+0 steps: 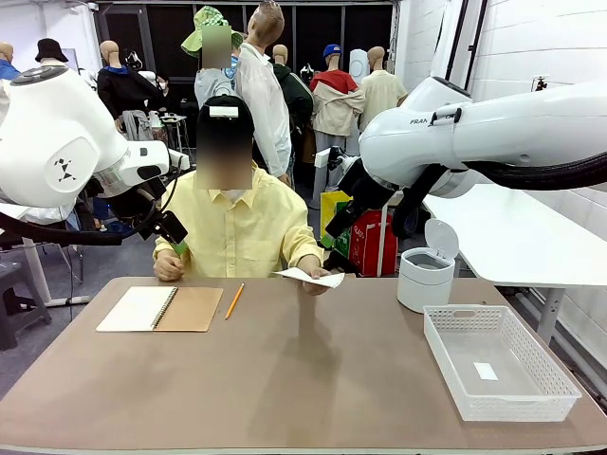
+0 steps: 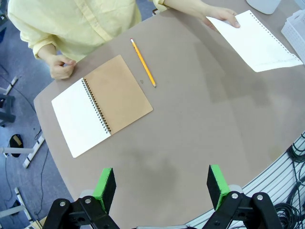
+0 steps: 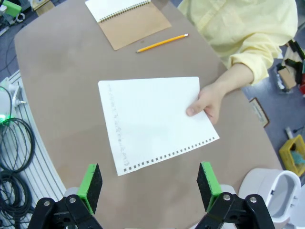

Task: Sort the paper based on its condition.
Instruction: If a person hands you a paper, place it in the Organizing basket , and if it's crumpled, put it in the Trash can.

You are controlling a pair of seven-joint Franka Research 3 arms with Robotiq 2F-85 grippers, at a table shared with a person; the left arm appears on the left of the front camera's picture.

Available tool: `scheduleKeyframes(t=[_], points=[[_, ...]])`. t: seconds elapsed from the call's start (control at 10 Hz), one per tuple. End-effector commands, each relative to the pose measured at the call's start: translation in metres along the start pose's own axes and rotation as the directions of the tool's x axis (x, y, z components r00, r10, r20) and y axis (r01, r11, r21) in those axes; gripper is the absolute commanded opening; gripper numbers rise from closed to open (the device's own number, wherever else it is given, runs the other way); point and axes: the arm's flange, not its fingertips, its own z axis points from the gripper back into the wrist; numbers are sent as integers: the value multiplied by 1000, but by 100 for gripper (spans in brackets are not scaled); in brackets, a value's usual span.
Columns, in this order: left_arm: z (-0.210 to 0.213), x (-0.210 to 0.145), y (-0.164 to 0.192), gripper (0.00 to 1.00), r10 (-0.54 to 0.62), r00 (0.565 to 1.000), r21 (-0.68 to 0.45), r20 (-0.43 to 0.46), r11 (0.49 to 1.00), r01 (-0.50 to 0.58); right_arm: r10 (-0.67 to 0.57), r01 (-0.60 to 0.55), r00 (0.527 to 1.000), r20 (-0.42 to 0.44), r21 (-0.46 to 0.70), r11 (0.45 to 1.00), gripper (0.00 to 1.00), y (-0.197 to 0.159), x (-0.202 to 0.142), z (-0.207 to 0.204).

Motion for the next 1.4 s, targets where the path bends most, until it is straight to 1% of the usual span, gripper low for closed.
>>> scheduleKeyframes(t=[0.0,0.2,0.3,0.4,0.5,0.6,0.8,0.9,1.0,1.1,1.2,1.3], points=[[0,0,1,100,0,1000,-2,6,1000,0,-1,1,1000,-3,-2,1000,100,0,0,-1],[0,0,1,100,0,1000,-2,6,1000,0,0,0,1000,0,0,1000,100,0,0,0],[0,0,1,100,0,1000,-2,6,1000,0,-102,103,994,-25,17,995,100,-5,1,-5],[0,0,1,100,0,1000,-2,6,1000,0,-215,217,975,-63,36,975,100,-8,-1,-9],[0,0,1,100,0,1000,-2,6,1000,0,-334,342,938,-98,83,936,100,-12,-6,-14],[0,0,1,100,0,1000,-2,6,1000,0,-423,438,896,-132,123,890,100,-15,-12,-20],[0,0,1,100,0,1000,-2,6,1000,0,-558,586,808,-186,173,791,100,-19,-31,-34],[0,0,1,100,0,1000,-2,6,1000,0,-621,657,753,-217,186,731,100,-19,-43,-42],[0,0,1,100,0,1000,-2,6,1000,0,-660,701,712,-240,206,682,100,-17,-54,-51],[0,0,1,100,0,1000,-2,6,1000,0,-676,722,692,-255,225,654,100,-14,-60,-60],[0,0,1,100,0,1000,-2,6,1000,0,-679,732,681,-275,217,646,100,-12,-61,-66],[0,0,1,100,0,1000,-2,6,1000,0,-651,707,703,-284,179,685,100,-10,-55,-65]])
